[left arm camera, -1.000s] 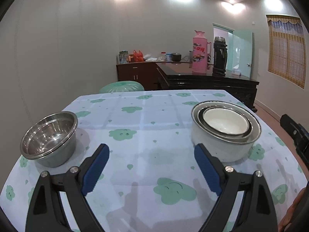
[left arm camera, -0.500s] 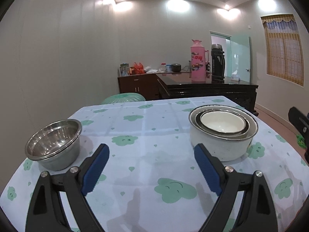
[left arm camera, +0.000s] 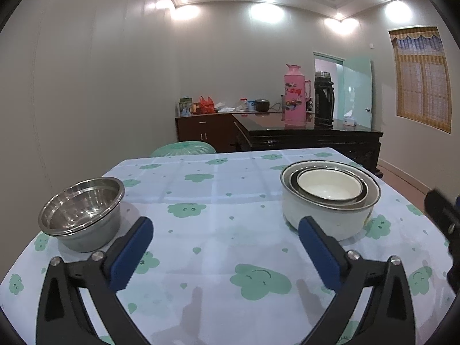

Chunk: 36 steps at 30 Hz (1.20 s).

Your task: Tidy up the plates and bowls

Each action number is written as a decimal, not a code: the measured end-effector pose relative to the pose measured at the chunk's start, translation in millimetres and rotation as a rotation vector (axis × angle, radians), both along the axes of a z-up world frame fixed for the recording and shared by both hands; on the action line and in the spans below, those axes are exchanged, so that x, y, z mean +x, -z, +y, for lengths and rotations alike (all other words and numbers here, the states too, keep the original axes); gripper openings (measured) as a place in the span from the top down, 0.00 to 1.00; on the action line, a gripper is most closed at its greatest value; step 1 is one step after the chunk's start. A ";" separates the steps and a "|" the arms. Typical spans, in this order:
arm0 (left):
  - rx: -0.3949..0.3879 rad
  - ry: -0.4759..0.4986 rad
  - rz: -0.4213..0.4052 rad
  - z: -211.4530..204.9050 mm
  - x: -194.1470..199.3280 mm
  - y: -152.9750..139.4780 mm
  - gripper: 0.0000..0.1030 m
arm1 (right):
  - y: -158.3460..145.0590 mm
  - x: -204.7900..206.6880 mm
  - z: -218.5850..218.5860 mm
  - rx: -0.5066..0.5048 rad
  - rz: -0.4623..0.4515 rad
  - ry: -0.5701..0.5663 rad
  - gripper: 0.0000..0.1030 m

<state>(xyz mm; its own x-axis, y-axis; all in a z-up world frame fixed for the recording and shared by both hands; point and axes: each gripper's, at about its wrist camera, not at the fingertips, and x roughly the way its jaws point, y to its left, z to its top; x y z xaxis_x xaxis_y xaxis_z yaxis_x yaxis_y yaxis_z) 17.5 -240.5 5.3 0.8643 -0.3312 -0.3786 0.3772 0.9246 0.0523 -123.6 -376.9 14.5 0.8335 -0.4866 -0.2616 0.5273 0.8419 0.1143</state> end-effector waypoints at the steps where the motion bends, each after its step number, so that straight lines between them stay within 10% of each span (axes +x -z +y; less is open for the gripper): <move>1: -0.002 0.002 0.000 0.4 -0.1 -0.1 0.00 | 1.8 -1.1 -3.7 0.035 -0.002 -0.021 0.10; 5: -0.001 0.031 0.002 -1.0 -1.2 0.1 0.00 | 0.4 -17.6 -9.1 0.058 -0.110 -0.040 0.10; 16: 0.073 0.106 0.135 -26.3 31.2 -1.6 0.00 | -10.5 29.3 -70.4 0.098 0.056 -0.033 0.10; 20: 0.065 0.096 0.181 -39.3 55.8 -14.4 0.00 | -11.9 60.6 -119.1 0.296 0.096 -0.070 0.10; 25: -0.012 0.152 0.313 -53.8 97.1 -24.8 0.11 | 9.3 95.4 -155.9 0.520 0.136 -0.101 0.69; 36: -0.151 0.208 0.630 -77.1 157.3 3.7 0.56 | 38.1 125.8 -169.7 0.630 0.157 -0.193 0.74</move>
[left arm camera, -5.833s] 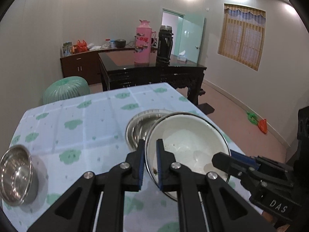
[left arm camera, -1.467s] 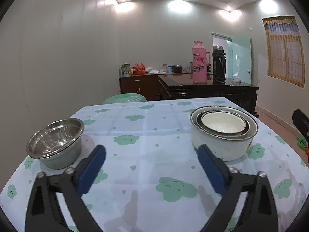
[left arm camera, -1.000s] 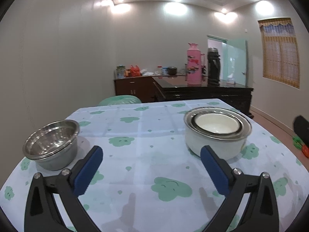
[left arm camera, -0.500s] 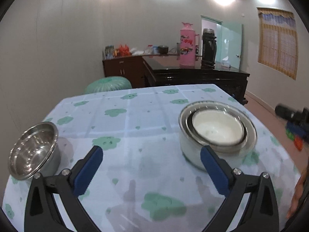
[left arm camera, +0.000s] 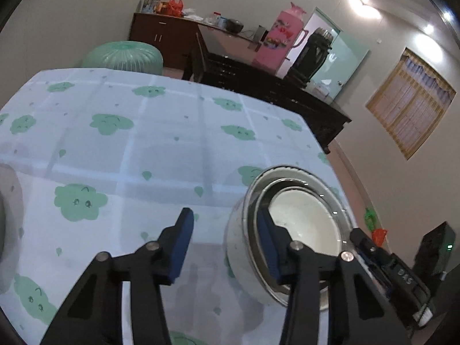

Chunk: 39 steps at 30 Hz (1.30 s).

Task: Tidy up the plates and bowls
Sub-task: 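Bring both tools toward the rim of the stacked Pooh-print bowl, then close the right tool on the Pooh-print bowl rim while the left tool grips the opposite rim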

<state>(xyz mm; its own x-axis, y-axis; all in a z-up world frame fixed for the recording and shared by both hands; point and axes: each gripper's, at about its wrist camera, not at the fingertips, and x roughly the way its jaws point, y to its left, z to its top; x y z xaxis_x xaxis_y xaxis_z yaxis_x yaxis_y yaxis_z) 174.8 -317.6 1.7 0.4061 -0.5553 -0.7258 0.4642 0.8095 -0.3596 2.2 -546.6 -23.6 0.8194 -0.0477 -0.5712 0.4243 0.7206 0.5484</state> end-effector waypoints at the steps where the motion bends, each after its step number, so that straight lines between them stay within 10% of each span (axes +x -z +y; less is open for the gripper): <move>1: 0.018 0.004 0.004 -3.7 0.5 2.8 0.56 | 0.6 3.1 0.7 0.000 0.004 -0.007 0.74; 17: 0.105 -0.042 0.097 -15.6 21.4 -0.4 0.51 | -2.2 27.0 3.2 -0.049 0.154 0.006 0.74; 29: 0.263 -0.025 0.004 -34.7 13.9 -6.6 0.49 | 0.2 30.8 7.7 -0.016 0.174 -0.046 0.74; 39: 0.114 0.059 0.181 -27.5 12.0 24.7 0.82 | 4.8 28.1 3.5 0.037 0.137 -0.076 0.75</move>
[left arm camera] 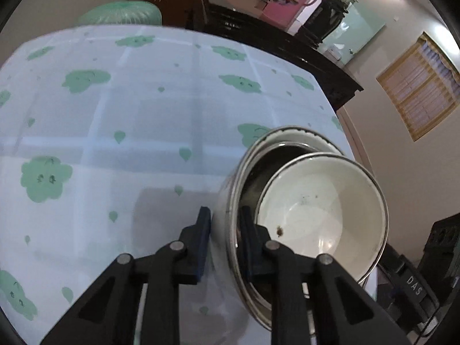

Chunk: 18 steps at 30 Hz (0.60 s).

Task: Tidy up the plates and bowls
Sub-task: 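Close the right tool on the Pooh-print bowl rim while the left tool grips the opposite rim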

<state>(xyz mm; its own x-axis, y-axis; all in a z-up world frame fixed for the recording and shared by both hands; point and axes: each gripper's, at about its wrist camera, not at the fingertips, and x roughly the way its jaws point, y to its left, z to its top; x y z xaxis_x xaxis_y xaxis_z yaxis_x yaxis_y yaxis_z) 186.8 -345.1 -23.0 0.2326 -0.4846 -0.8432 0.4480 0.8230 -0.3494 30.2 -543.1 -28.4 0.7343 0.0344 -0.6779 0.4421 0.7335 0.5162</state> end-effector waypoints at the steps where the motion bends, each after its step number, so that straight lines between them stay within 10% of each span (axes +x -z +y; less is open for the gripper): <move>1: 0.011 0.004 -0.016 -0.4 -3.4 -2.0 0.82 | 0.4 -0.2 0.4 0.001 -0.006 -0.007 0.77; 18: 0.066 -0.038 -0.041 64.8 -40.3 -4.6 0.85 | -2.8 -11.5 55.3 0.042 -0.023 -0.112 0.79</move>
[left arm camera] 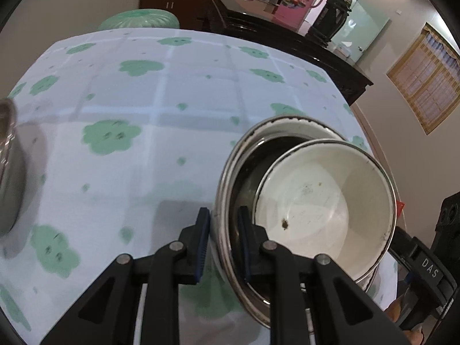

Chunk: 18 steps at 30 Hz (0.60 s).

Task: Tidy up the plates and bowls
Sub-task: 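Close the right tool on the Pooh-print bowl rim while the left tool grips the opposite rim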

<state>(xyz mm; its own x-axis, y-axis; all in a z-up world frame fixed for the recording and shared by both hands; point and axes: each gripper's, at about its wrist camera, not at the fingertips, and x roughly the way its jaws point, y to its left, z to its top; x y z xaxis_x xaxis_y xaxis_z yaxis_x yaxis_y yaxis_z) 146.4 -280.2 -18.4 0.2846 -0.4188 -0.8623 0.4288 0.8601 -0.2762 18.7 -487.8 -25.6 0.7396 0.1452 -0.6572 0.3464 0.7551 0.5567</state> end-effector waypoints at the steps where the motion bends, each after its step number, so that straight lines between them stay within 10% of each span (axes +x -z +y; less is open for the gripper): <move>1: 0.002 -0.001 0.000 4.6 -1.7 0.0 0.85 | 0.0 -1.0 4.4 -0.002 0.001 -0.005 0.79; 11: -0.062 -0.008 0.036 49.0 -9.5 0.6 0.82 | 5.7 -5.0 37.0 0.002 -0.003 -0.022 0.79; 18: -0.051 -0.024 -0.131 63.5 -13.5 -43.7 0.84 | -30.5 -20.2 48.1 -0.137 -0.136 0.031 0.79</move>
